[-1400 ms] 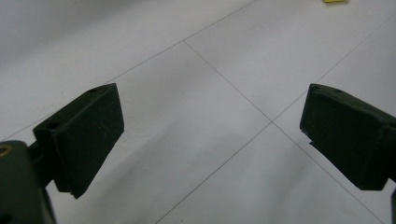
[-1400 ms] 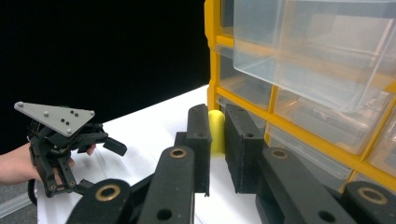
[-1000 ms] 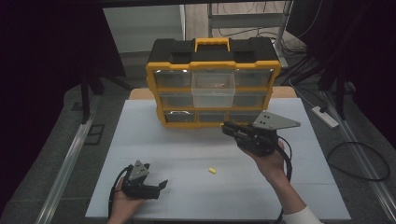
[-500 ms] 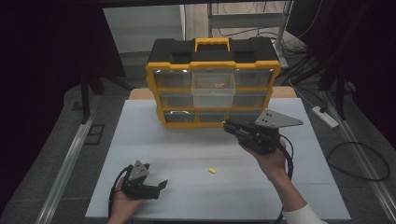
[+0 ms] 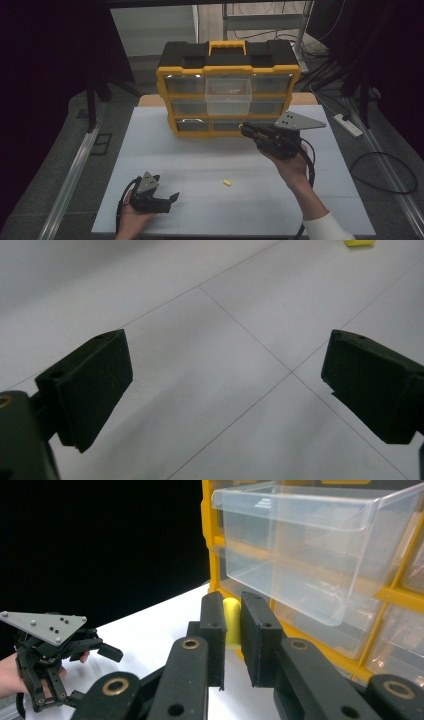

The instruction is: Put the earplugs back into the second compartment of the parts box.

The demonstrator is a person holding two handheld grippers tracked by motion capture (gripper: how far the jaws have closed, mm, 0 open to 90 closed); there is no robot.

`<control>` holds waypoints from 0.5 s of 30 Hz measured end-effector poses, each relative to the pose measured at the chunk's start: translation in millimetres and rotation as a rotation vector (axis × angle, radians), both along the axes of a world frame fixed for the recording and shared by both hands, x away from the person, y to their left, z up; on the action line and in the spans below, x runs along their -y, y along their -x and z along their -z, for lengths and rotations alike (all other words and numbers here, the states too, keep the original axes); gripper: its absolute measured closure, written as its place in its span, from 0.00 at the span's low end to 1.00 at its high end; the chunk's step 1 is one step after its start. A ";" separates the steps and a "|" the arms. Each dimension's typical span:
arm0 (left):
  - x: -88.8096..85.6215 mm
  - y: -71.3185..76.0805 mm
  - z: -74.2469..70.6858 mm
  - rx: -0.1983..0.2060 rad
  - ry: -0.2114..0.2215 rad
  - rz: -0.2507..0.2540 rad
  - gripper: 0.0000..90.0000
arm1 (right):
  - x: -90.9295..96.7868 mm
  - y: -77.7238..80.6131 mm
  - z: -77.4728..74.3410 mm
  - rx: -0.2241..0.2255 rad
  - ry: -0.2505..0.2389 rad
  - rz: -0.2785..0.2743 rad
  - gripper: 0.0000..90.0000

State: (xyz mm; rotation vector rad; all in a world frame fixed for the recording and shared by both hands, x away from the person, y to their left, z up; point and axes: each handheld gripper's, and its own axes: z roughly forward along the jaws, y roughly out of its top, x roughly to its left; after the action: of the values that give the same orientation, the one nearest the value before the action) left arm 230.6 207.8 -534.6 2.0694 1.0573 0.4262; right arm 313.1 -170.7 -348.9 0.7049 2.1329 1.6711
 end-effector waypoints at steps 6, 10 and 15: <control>0.1 0.2 -0.1 0.002 0.000 0.001 0.07 | -1.8 -1.7 -7.6 0.010 0.006 0.002 0.90; -0.2 0.4 -0.4 0.005 0.002 -0.001 0.07 | -4.1 -2.5 -12.6 0.018 0.008 0.000 0.90; -0.4 0.4 -0.6 0.005 0.004 -0.001 0.07 | -6.0 -5.1 -19.5 0.028 0.010 0.003 0.90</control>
State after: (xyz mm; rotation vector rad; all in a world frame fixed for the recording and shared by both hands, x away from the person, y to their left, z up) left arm 230.2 208.2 -534.0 2.0634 1.0557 0.4300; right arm 318.2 -164.7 -329.5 0.6774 2.1186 1.6586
